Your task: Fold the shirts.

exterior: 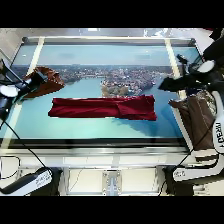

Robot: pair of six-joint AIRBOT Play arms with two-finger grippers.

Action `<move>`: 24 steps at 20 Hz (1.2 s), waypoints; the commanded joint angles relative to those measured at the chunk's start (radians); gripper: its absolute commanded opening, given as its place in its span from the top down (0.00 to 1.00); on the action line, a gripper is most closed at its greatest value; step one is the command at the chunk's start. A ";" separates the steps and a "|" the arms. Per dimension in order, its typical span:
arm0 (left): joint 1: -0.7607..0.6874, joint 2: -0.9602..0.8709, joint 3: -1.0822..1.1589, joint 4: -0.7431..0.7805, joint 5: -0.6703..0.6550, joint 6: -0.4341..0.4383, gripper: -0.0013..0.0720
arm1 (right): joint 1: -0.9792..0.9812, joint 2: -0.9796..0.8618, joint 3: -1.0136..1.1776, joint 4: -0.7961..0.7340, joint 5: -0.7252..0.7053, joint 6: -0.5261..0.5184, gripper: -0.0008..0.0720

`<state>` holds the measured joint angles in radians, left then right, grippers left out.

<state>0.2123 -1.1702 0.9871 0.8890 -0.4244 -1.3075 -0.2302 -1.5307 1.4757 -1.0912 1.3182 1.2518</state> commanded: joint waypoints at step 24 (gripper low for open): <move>-0.417 -0.273 0.368 0.288 -0.327 0.055 0.33 | 0.077 -0.370 -0.055 0.294 0.106 -0.068 0.55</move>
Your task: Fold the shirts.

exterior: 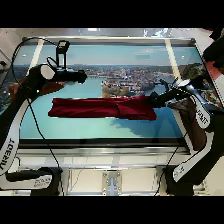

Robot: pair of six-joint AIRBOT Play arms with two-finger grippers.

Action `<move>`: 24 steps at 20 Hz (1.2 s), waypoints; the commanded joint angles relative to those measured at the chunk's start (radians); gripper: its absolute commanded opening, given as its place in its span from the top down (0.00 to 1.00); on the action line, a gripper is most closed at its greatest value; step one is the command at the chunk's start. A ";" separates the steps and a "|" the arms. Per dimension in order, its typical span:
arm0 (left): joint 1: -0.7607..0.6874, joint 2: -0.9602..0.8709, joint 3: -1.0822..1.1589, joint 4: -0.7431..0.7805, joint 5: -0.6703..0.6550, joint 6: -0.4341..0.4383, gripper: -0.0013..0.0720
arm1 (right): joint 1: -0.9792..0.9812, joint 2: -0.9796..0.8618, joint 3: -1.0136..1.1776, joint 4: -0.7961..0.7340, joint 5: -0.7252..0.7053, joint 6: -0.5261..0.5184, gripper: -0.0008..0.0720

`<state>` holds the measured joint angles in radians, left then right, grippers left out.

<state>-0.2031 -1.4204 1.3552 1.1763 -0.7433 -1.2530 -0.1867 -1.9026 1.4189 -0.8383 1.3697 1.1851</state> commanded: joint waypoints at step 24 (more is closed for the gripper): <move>-0.204 -0.150 0.043 -0.153 -0.058 0.116 0.96 | 0.301 0.415 0.307 0.098 0.083 0.321 0.98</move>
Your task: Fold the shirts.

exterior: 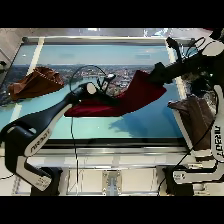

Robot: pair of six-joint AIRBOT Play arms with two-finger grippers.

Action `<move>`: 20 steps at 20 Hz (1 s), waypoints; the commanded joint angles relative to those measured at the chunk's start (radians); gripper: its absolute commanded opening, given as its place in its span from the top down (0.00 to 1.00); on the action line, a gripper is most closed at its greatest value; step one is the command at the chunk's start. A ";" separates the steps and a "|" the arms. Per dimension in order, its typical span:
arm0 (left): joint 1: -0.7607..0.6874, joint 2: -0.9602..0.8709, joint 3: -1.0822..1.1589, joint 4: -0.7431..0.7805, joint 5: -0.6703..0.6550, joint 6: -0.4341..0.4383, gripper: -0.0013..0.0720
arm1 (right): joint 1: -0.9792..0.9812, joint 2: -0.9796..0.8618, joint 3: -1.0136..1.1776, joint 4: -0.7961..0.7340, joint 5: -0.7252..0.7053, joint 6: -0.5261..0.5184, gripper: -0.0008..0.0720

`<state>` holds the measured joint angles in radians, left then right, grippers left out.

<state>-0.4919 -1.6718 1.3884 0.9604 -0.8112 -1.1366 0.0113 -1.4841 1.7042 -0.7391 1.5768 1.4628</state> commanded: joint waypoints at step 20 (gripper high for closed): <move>0.694 0.476 0.009 0.161 -0.252 -0.001 0.96 | 0.299 -0.222 0.119 -0.486 -0.235 0.076 0.06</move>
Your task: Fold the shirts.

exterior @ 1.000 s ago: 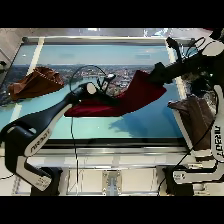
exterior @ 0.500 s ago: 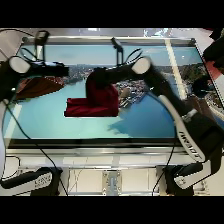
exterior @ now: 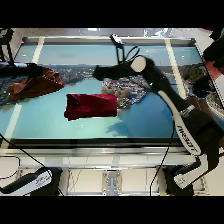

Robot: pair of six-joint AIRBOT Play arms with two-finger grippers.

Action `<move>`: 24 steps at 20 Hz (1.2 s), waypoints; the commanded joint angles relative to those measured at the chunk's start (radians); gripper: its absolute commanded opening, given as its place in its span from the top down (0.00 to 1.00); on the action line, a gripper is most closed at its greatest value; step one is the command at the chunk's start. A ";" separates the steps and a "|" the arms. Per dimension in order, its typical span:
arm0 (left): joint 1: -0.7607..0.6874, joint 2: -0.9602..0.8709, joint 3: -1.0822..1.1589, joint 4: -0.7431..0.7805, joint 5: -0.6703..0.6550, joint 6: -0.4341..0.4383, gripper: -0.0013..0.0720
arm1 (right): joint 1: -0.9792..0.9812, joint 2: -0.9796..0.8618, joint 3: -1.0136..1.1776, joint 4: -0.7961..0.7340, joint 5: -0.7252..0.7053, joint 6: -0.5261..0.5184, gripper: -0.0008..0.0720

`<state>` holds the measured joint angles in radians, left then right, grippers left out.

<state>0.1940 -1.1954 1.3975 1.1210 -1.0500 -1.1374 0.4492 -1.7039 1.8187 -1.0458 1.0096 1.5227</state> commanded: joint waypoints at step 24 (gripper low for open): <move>0.001 -0.097 -0.002 -0.029 -0.018 -0.025 0.96 | -0.058 -0.258 -0.227 0.561 0.098 -0.220 0.97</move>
<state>0.1932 -1.2881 1.3964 1.0901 -1.0645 -1.1629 0.3790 -1.9743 1.5440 -0.5232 1.0561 1.3350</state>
